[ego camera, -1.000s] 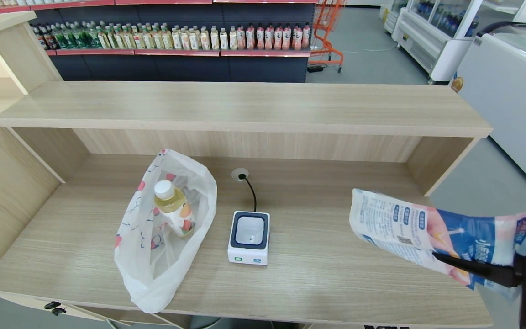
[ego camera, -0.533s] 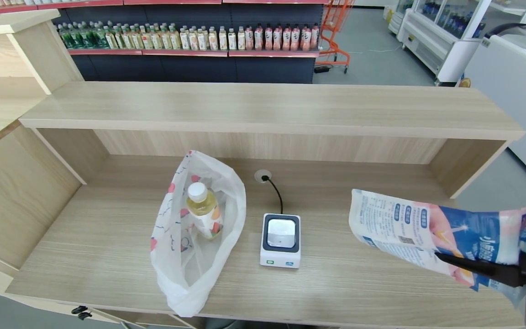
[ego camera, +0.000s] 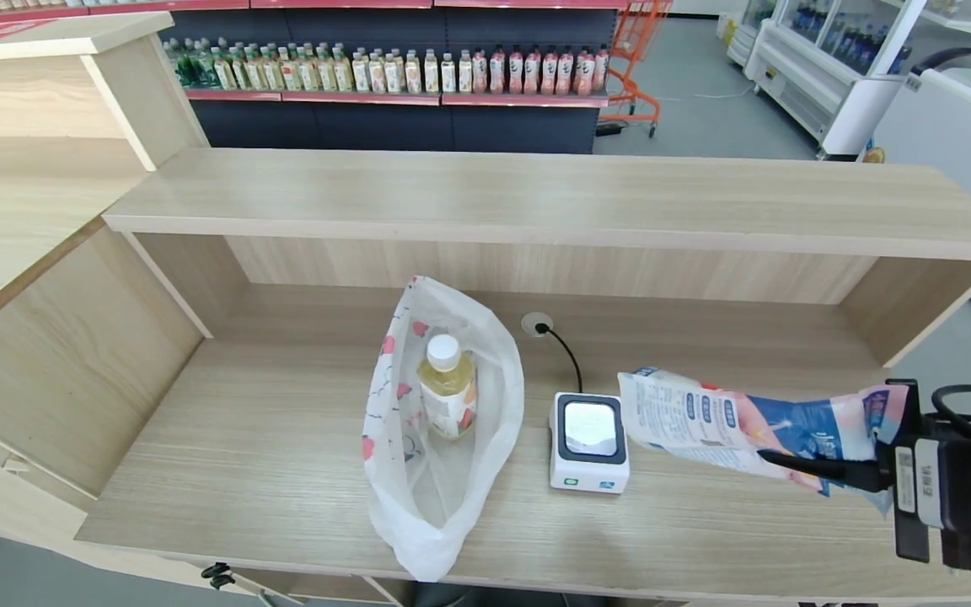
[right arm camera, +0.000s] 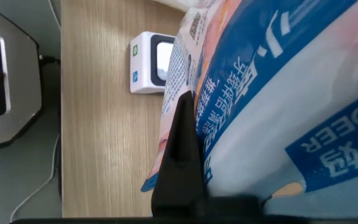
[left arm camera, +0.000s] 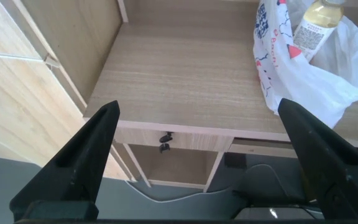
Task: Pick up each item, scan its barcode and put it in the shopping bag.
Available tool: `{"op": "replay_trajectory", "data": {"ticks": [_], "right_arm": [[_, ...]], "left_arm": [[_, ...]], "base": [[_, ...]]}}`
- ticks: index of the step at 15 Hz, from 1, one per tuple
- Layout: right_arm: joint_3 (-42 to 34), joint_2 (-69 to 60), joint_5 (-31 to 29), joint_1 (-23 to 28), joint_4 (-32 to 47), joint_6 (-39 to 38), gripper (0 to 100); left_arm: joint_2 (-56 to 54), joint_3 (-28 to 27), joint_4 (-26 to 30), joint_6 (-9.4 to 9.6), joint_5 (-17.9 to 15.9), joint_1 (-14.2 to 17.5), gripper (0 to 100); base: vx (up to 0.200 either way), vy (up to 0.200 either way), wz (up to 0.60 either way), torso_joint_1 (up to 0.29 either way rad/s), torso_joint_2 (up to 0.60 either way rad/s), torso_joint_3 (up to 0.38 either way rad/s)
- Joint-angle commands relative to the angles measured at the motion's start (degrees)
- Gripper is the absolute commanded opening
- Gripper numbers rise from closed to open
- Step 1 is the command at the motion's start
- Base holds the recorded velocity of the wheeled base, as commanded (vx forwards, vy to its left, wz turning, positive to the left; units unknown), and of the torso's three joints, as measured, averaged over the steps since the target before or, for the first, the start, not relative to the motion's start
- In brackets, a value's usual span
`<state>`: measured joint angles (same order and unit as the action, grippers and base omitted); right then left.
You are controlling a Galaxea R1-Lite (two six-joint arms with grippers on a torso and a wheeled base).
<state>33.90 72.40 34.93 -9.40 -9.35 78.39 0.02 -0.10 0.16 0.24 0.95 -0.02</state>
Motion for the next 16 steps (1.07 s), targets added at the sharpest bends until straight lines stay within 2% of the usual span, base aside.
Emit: {"op": "replay_trajectory", "data": {"ticks": [1, 2, 6, 10, 13, 16], "right_arm": [[-0.24, 3.71, 1.72, 3.60, -0.14, 1.77, 0], [-1.73, 4.42, 4.01, 5.97, -0.23, 4.76, 0], [-3.32, 5.38, 4.71, 6.23, -0.58, 10.56, 0], [-6.83, 5.73, 4.19, 3.77, -1.90, 20.05, 0], [-7.53, 10.22, 3.75, 3.25, -8.58, 21.37, 0], [-7.36, 14.70, 2.60, 2.28, -11.04, 21.37, 0]], "left_arm": [[-0.02, 0.01, 0.02, 0.02, 0.02, 0.02, 100], [-0.02, 0.01, 0.02, 0.02, 0.02, 0.02, 100], [-0.02, 0.01, 0.02, 0.02, 0.02, 0.02, 100], [-0.02, 0.01, 0.02, 0.02, 0.02, 0.02, 100], [-0.02, 0.01, 0.02, 0.02, 0.02, 0.02, 100], [-0.02, 0.01, 0.02, 0.02, 0.02, 0.02, 100]], "base": [[0.000, 0.000, 0.00, 0.000, 0.00, 0.000], [0.000, 0.000, 0.00, 0.000, 0.00, 0.000], [0.000, 0.000, 0.00, 0.000, 0.00, 0.000], [0.000, 0.000, 0.00, 0.000, 0.00, 0.000], [0.000, 0.000, 0.00, 0.000, 0.00, 0.000], [0.000, 0.000, 0.00, 0.000, 0.00, 0.000]]}}
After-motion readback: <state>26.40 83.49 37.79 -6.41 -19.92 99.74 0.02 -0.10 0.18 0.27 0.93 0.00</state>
